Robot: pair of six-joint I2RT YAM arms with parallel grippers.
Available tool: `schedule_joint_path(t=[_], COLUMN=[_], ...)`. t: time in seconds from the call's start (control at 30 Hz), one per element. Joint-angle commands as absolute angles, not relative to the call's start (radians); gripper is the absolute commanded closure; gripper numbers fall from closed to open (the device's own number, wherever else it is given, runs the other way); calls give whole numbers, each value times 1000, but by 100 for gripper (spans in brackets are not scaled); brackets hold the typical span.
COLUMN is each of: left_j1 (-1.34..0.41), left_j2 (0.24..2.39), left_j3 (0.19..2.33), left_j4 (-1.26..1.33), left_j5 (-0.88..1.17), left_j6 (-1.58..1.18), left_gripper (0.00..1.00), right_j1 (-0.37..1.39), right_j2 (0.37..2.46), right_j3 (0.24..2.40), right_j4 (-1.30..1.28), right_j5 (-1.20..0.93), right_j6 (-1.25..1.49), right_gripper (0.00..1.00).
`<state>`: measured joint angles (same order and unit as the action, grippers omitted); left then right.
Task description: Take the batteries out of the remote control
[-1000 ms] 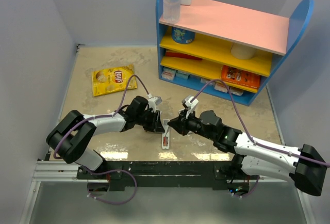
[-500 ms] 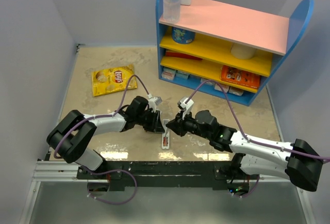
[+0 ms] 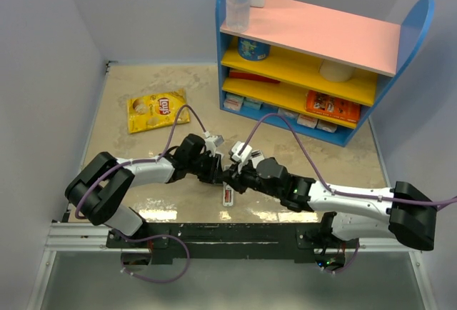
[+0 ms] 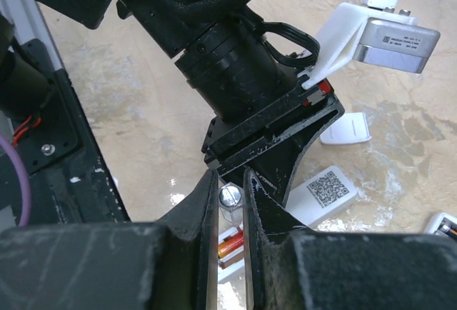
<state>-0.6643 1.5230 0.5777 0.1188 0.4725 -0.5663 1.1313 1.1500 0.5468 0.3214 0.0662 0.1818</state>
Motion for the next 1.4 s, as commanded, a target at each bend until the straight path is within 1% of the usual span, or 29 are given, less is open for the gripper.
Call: schedule_joint_path(t=[0.0,0.1,0.23,0.33,0.47,0.63,0.8,0.97,1.1,1.2,1.37], left_j1=[-673,-673,-675,-675,-675,-675,-680,-680,-678,-669,-657], left_j2=[1534,1534,1528,1526,1532,1531,1523,1477,1405,1349,1218], left_j3=[574,577,580,584,583,589,592,655,736,790,781], left_j4=[147,134,126,120,120,103,104,54,-46,-80,-17], left_j5=[469,462,454,451,449,437,433,413,361,333,406], left_j6=[-574,-569,-569,-569,-566,-563,-565,-525,-480,-437,-348], left_gripper=[71,71,71,71,71,71,70,69,64,62,57], right_j1=[1177,1193,1210,1212,1212,1212,1212,1210,1209,1204,1175], right_j2=[1192,1210,1287,1286,1186,1106,1043,963,934,922,836], right_j3=[551,587,649,618,513,512,477,574,693,727,730], right_j4=[150,115,54,77,150,58,54,17,-43,-77,-77], right_j5=[173,189,192,231,265,348,348,336,357,373,385], right_j6=[137,135,141,189,299,406,451,411,388,377,393], right_gripper=[100,100,100,100,100,100,100,100,100,100,100])
